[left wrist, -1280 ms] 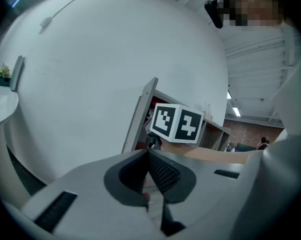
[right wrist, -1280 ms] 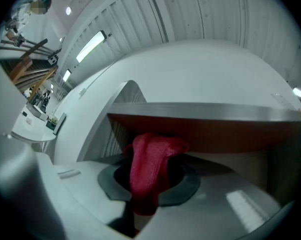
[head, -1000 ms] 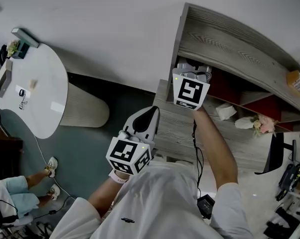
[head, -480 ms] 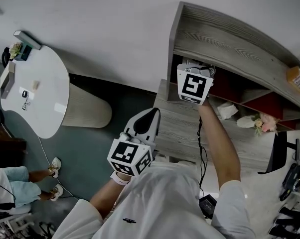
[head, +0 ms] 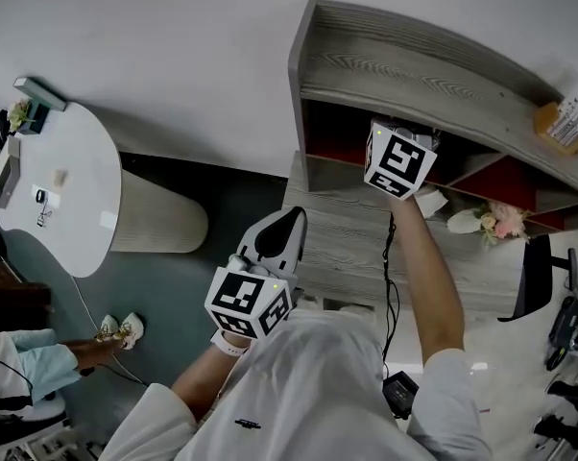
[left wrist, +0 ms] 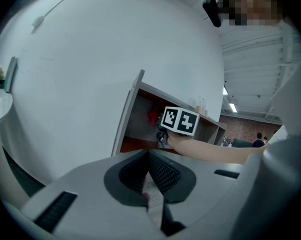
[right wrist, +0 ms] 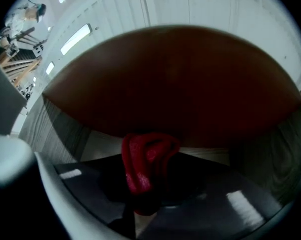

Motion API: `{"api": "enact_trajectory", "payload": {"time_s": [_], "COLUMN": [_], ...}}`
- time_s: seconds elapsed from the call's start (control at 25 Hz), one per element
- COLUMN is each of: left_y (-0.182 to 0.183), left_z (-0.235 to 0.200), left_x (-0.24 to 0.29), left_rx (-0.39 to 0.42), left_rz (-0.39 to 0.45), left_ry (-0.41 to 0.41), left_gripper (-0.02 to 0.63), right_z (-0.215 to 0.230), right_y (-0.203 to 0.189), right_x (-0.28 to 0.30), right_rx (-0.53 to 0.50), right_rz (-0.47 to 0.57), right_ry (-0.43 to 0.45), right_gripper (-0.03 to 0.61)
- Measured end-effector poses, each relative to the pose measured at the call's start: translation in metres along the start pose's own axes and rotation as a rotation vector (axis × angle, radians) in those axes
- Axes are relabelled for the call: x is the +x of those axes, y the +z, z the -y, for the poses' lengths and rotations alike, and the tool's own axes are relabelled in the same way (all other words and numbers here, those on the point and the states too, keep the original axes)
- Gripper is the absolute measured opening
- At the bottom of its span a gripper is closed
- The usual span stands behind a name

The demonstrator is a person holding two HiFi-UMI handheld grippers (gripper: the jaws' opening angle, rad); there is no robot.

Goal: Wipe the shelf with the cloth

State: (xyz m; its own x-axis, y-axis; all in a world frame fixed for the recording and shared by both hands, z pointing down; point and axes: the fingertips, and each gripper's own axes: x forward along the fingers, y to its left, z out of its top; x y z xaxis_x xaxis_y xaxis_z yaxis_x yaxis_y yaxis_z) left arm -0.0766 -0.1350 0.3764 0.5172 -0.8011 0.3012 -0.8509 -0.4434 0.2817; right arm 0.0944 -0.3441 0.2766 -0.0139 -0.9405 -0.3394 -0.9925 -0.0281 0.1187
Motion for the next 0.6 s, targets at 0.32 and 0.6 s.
{"api": "enact_trajectory", "payload": {"time_s": [0.32,0.6], "left_y": [-0.003,-0.006], "left_z": [0.031,0.042], "left_x": [0.017,0.019], "left_rx": [0.034,0.053], "left_rz": [-0.02,-0.026], "left_ry": [-0.072,-0.104], "left_gripper": [0.006,0.006], "right_z": [0.073,0.109], "right_y": [-0.008,-0.009], "right_x": [-0.024,-0.049], "right_rx": [0.137,0.461], "right_rz": [-0.044,-0.035], "right_ry": [-0.174,-0.295], "right_gripper": [0.064,0.064]}}
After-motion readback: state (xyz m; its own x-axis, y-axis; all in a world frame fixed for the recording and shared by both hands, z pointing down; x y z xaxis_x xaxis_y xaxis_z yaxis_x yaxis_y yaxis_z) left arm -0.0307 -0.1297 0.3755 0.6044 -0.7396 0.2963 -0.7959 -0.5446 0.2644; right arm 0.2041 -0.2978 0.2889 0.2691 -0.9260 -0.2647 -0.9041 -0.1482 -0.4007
